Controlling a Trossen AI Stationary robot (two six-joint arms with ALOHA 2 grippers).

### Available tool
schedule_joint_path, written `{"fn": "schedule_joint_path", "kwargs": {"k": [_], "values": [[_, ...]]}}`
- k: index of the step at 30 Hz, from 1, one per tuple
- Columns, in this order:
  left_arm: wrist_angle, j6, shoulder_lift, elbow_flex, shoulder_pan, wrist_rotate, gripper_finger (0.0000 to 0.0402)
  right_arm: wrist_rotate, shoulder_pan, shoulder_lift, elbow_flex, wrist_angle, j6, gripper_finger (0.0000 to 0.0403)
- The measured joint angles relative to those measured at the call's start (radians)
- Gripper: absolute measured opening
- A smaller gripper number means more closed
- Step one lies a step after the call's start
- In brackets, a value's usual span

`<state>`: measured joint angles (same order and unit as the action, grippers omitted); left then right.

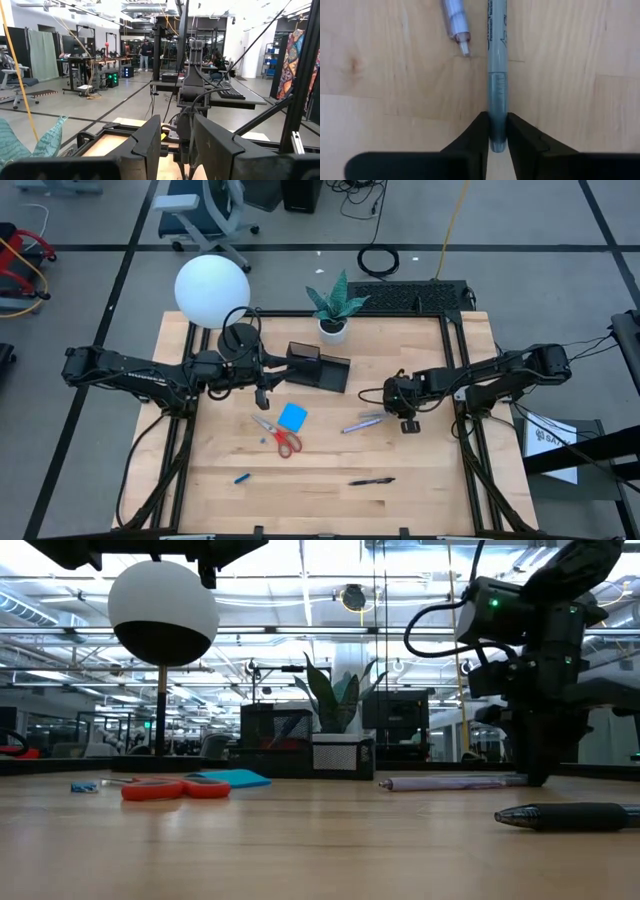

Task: Pick and place office supplies into organizer
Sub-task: Put the gray pen into the desk organizer

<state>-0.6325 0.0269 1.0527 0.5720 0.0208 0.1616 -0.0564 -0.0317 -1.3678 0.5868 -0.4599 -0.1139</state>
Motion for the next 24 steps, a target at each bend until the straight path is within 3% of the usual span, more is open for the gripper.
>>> {"fn": "schedule_joint_path", "kwargs": {"k": [4,17,24], "values": [[0.000,0.000,0.000,0.000,0.000,0.000,0.0124,0.000,-0.001,0.003,-0.001,0.004,-0.050,0.0028],[0.003,0.002,0.000,0.000,0.000,-0.001,0.0124,0.033,-0.001,0.030,-0.006,0.093,-0.119,0.0028],[0.031,-0.013,0.000,0.000,0.000,-0.002,0.0124,0.141,-0.002,0.092,-0.007,0.095,-0.116,0.0028]]}}
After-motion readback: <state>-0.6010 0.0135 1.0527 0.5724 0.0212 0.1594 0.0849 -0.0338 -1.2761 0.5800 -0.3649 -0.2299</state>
